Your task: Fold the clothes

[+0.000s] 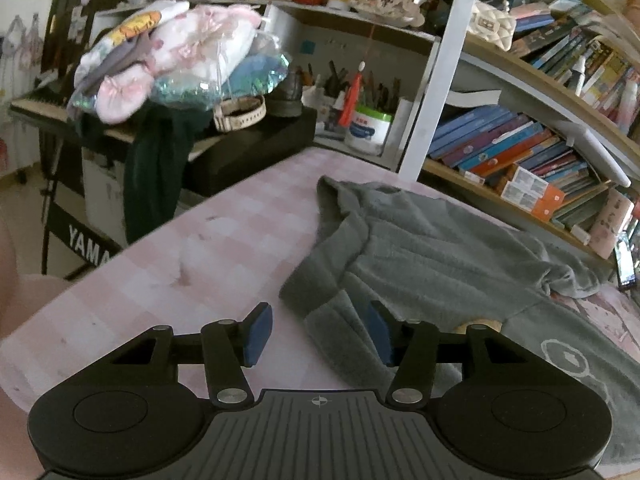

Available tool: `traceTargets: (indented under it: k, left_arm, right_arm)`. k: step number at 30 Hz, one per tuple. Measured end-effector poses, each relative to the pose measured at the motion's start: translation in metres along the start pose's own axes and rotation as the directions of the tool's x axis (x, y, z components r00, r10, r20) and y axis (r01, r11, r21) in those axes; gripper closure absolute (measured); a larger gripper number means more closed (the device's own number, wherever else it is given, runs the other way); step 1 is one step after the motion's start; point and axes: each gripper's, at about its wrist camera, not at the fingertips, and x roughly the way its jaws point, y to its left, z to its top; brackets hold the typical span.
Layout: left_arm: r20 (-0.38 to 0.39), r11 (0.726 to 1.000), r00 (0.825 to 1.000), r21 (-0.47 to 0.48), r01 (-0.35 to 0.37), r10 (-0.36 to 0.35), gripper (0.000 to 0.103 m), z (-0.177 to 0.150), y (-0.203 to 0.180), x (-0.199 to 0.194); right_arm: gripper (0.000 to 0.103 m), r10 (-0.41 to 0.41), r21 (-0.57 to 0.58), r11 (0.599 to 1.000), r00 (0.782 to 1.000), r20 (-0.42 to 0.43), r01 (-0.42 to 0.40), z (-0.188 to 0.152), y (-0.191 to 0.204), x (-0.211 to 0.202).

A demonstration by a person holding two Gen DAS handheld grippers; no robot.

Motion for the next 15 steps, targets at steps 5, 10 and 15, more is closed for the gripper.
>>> traceTargets:
  k: [5,10,15]
  left_arm:
    - [-0.017,0.997,0.999,-0.065,0.035,-0.036,0.082,0.003,0.006,0.021]
    - [0.001,0.995,1.000,-0.102,-0.006,0.006,0.085,0.014,0.018,0.029]
    - [0.011,0.995,1.000,-0.102,-0.021,0.023,0.085,0.010,0.022,0.023]
  right_arm:
    - [0.055,-0.046,0.039,0.998,0.998,0.040,0.045,0.004,-0.008,0.010]
    - [0.057,-0.029,0.033,0.999,0.999,0.016,0.028,0.003,-0.004,0.024]
    - [0.057,-0.024,0.017,1.000,1.000,0.011,0.023,0.001,0.004,0.030]
